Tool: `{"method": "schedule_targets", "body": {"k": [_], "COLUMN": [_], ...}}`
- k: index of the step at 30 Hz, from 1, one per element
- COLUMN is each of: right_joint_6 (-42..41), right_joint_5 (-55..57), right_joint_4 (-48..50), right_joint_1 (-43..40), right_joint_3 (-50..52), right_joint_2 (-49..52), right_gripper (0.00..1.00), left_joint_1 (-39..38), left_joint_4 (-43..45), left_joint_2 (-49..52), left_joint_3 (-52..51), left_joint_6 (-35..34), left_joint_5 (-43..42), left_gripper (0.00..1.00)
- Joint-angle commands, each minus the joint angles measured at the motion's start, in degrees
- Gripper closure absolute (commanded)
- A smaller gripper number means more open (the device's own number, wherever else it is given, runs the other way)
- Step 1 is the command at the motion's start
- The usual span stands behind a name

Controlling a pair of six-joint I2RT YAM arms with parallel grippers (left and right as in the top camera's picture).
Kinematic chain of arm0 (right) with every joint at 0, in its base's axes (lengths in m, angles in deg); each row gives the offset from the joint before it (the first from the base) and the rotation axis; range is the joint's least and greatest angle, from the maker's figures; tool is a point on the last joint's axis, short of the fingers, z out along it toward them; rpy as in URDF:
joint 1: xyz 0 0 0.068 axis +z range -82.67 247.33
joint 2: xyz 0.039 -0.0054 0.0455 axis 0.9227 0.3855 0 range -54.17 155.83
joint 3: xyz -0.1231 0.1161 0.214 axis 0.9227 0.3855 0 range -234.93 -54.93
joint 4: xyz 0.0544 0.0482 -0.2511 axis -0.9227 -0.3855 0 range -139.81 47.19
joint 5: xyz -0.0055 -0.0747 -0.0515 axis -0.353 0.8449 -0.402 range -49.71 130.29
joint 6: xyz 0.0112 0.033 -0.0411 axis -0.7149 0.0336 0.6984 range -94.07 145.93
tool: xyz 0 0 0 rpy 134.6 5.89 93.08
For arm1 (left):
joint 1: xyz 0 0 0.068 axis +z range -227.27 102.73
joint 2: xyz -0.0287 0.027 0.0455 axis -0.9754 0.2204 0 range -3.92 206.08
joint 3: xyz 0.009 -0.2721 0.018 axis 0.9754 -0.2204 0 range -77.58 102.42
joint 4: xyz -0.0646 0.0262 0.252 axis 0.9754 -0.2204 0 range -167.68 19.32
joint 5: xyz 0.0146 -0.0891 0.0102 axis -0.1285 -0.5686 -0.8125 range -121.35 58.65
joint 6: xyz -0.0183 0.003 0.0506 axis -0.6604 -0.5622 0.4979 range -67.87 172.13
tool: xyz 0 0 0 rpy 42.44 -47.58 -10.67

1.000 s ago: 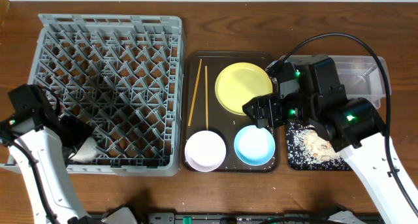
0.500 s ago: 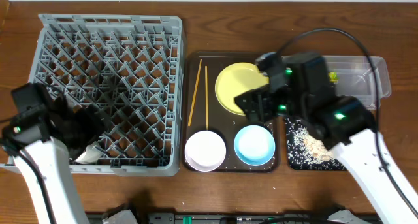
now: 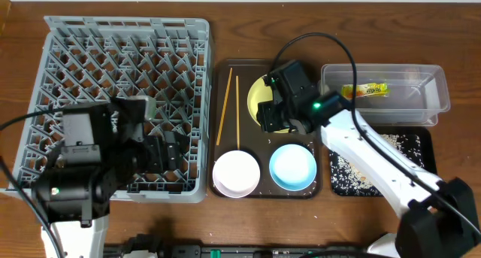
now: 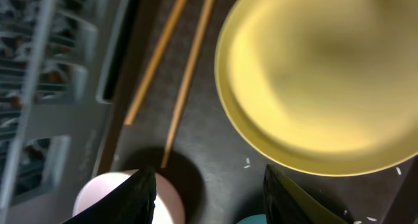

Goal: Sort waste into correct bins and load items into the dishwasher

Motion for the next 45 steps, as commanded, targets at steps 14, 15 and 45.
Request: {"method": "schedule_targets", "body": {"k": [14, 15, 45], "right_joint_6": [-2.4, -2.4, -2.3], "right_joint_5": [1.9, 1.9, -0.9], "right_joint_4": [6.7, 8.2, 17.0], "right_joint_1": [3.8, 4.2, 3.6], "right_joint_3": [-0.3, -0.3, -0.4], "right_joint_2": [7.1, 7.9, 11.6], "right_gripper": [0.62, 0.63, 0.56], "left_joint_1": [-8.5, -8.5, -8.5], "left_joint_4": [1.2, 1.2, 1.6], "left_joint_2": [6.4, 6.0, -2.1], "left_joint_3": [0.5, 0.5, 0.5], "left_joint_6": [0.7, 0.2, -1.0], "left_joint_5": [7.1, 7.1, 7.0], "left_gripper": [0.17, 0.17, 0.15]}}
